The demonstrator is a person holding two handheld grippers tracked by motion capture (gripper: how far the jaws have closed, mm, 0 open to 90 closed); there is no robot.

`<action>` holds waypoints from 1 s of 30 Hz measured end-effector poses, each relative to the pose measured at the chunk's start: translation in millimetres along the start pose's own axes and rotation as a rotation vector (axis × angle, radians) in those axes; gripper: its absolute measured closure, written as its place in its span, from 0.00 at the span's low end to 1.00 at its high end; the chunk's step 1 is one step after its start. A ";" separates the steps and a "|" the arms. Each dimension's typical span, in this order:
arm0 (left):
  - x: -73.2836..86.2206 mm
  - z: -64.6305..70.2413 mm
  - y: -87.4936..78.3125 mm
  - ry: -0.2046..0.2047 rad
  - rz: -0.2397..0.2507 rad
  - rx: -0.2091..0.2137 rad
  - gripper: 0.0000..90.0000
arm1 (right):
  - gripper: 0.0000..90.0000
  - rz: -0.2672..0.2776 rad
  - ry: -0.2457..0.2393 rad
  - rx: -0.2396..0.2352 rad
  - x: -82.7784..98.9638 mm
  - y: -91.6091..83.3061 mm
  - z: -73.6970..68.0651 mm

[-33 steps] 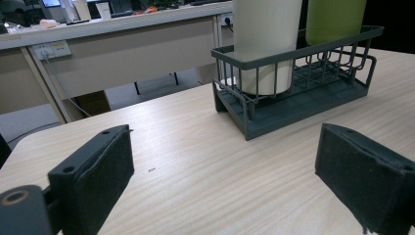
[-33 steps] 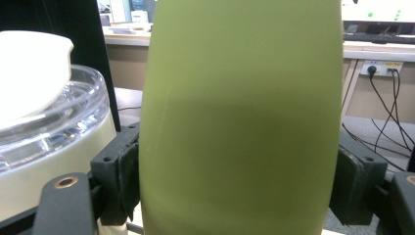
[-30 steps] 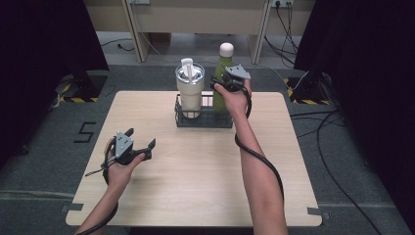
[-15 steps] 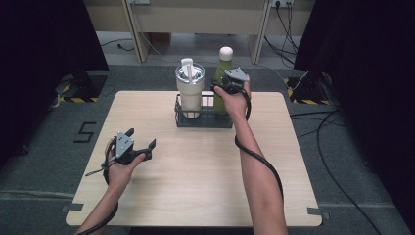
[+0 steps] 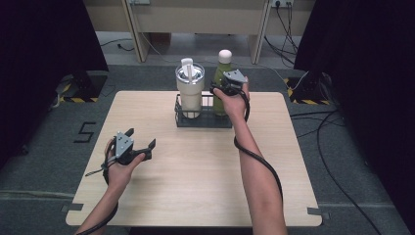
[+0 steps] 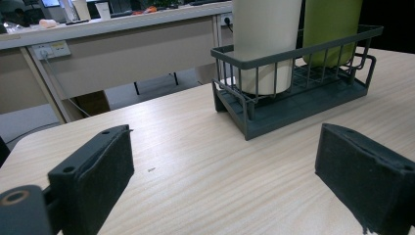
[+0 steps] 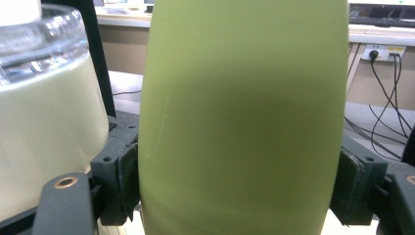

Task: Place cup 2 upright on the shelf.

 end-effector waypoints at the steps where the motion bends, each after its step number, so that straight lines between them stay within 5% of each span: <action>1: 0.0 -0.1 0.0 -0.001 0.000 0.000 0.07 | 0.25 -0.002 -0.003 0.001 1.0 0.4 0.3; 18: -0.6 0.0 -0.4 0.001 0.003 0.001 0.07 | 0.24 -0.001 0.009 -0.001 3.4 1.3 0.4; 30: -0.3 -0.6 -0.6 -0.001 0.003 0.000 0.07 | 0.14 -0.008 0.003 -0.014 5.8 1.7 -3.4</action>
Point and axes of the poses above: each handheld gripper's, and its own axes: y roughly forward along the jaws, x roughly out of its underside, z roughly to its right, the point moved 6 cm from there along y, roughly forward along the jaws, and after that the axes turned 13 degrees about -x, right-handed, at the moved point
